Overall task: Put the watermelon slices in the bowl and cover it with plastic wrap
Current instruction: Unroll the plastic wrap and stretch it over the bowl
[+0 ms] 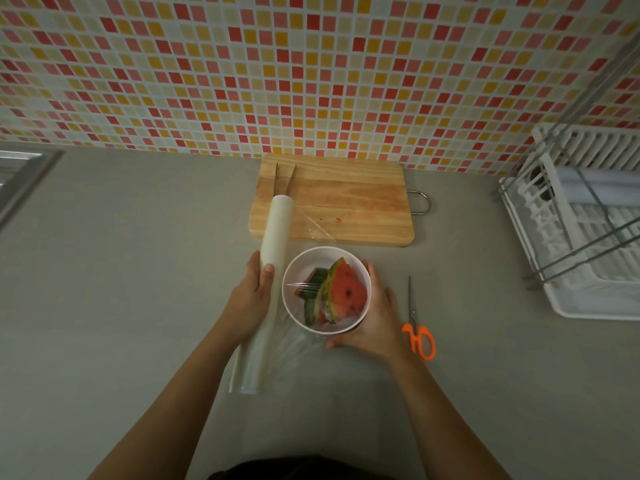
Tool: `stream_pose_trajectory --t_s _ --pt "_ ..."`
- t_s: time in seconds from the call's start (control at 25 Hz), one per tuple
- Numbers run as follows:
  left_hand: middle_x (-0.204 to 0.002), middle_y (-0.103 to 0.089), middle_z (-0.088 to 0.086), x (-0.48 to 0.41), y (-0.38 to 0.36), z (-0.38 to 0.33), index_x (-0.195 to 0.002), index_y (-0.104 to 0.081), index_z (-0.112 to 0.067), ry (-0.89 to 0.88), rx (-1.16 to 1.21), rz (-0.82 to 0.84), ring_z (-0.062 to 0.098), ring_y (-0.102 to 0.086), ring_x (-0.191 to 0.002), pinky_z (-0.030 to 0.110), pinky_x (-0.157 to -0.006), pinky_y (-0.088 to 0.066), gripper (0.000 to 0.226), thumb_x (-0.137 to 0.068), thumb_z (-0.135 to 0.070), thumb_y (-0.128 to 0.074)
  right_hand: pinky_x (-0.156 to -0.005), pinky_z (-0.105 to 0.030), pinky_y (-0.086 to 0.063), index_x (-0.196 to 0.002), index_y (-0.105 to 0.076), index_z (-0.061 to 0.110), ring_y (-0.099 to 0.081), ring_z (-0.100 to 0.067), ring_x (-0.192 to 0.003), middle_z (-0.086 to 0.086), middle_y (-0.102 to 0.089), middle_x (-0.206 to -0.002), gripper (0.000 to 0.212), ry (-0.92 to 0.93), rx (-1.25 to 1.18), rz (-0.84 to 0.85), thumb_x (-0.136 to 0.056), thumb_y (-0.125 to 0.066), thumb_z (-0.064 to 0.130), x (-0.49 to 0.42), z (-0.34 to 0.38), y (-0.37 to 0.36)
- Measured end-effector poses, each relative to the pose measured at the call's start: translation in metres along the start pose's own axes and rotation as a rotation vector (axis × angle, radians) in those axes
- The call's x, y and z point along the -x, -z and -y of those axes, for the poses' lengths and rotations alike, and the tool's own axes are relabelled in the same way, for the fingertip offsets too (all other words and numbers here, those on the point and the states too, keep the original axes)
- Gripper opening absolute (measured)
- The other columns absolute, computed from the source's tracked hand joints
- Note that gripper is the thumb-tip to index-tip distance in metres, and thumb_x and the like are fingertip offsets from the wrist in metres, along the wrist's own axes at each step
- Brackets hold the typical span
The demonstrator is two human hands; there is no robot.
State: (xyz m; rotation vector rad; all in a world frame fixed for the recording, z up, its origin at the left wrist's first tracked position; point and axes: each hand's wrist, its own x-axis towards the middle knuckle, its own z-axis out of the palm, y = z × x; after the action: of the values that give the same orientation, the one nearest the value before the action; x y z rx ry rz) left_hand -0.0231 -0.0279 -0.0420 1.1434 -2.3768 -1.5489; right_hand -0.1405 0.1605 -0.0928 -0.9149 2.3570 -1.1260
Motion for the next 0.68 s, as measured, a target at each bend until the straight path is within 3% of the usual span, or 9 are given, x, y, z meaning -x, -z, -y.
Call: stream_pose_trajectory --t_s 0.04,0.12,0.28,0.4,0.48,0.56,0.6,0.68 --pt "-0.14 -0.047 0.013 0.0 0.0 0.0 -0.15 -0.013 -0.028 0.006 0.0 -0.002 0.032 -0.052 -0.117 0.033 -0.087 -0.036 0.054 -0.1 -0.047 -0.022 -0.115 -0.053 0.001 -0.138 0.019 0.041 -0.011 -0.007 -0.137 0.007 -0.021 -0.153 0.146 -0.014 0.072 -0.013 -0.026 -0.063 0.087 0.002 0.0 -0.001" --pt "-0.142 -0.046 0.014 -0.001 -0.001 -0.001 -0.15 -0.012 -0.028 0.009 -0.008 -0.007 0.034 -0.05 -0.12 0.032 -0.088 -0.035 0.055 -0.1 -0.046 -0.022 -0.111 -0.05 0.01 -0.139 0.019 0.041 -0.007 -0.001 -0.134 0.006 -0.018 -0.154 0.146 -0.041 0.118 -0.033 -0.026 -0.059 0.089 0.004 0.002 -0.001" --pt "-0.142 -0.045 0.016 -0.001 0.0 -0.002 -0.151 -0.011 -0.026 0.002 -0.026 -0.001 0.035 -0.05 -0.121 0.032 -0.088 -0.035 0.055 -0.1 -0.045 -0.023 -0.11 -0.059 0.007 -0.141 -0.013 0.035 -0.015 -0.013 -0.14 0.011 -0.024 -0.146 0.135 -0.095 0.206 -0.057 -0.027 -0.066 0.084 0.009 0.009 0.001" --pt "-0.142 -0.045 0.016 -0.001 0.001 -0.003 -0.151 -0.009 -0.026 -0.009 -0.044 0.005 0.035 -0.051 -0.12 0.032 -0.087 -0.035 0.056 -0.1 -0.045 -0.022 -0.108 -0.053 0.02 -0.147 0.002 0.025 0.018 -0.021 -0.142 0.0 0.003 -0.158 0.144 -0.156 0.363 0.039 -0.034 -0.064 0.084 0.012 0.014 0.005" --pt "-0.143 -0.044 0.017 -0.002 0.003 -0.003 -0.152 -0.009 -0.025 0.0 -0.05 0.004 0.037 -0.05 -0.121 0.034 -0.089 -0.036 0.057 -0.1 -0.046 -0.022 -0.109 -0.049 0.02 -0.146 0.014 0.016 0.027 -0.026 -0.139 -0.011 0.019 -0.156 0.148 -0.216 0.508 0.161 -0.041 -0.069 0.077 0.013 0.015 0.014" --pt "-0.143 -0.045 0.017 -0.002 0.003 -0.003 -0.152 -0.01 -0.024 -0.001 -0.055 0.007 0.037 -0.05 -0.121 0.038 -0.093 -0.038 0.058 -0.1 -0.046 -0.023 -0.115 -0.045 0.004 -0.147 0.004 0.007 0.013 -0.032 -0.143 -0.017 0.011 -0.156 0.13 -0.297 0.601 0.296 -0.057 -0.078 0.053 0.016 0.014 0.035" --pt "-0.142 -0.046 0.017 -0.002 0.003 -0.003 -0.152 -0.01 -0.024 -0.003 -0.06 0.009 0.037 -0.051 -0.121 0.04 -0.095 -0.039 0.058 -0.1 -0.047 -0.023 -0.115 -0.041 -0.011 -0.145 -0.009 0.004 -0.006 -0.032 -0.144 -0.019 -0.005 -0.156 0.107 -0.329 0.574 0.306 -0.067 -0.075 0.037 0.018 0.014 0.047" --pt "-0.142 -0.046 0.017 -0.003 0.003 -0.003 -0.152 -0.01 -0.023 0.0 -0.066 0.008 0.037 -0.051 -0.12 0.042 -0.096 -0.039 0.059 -0.1 -0.047 -0.023 -0.104 -0.034 -0.035 -0.137 -0.033 0.004 -0.039 -0.03 -0.131 -0.018 -0.039 -0.144 0.06 -0.377 0.395 0.166 -0.085 -0.056 0.024 0.024 0.016 0.066"
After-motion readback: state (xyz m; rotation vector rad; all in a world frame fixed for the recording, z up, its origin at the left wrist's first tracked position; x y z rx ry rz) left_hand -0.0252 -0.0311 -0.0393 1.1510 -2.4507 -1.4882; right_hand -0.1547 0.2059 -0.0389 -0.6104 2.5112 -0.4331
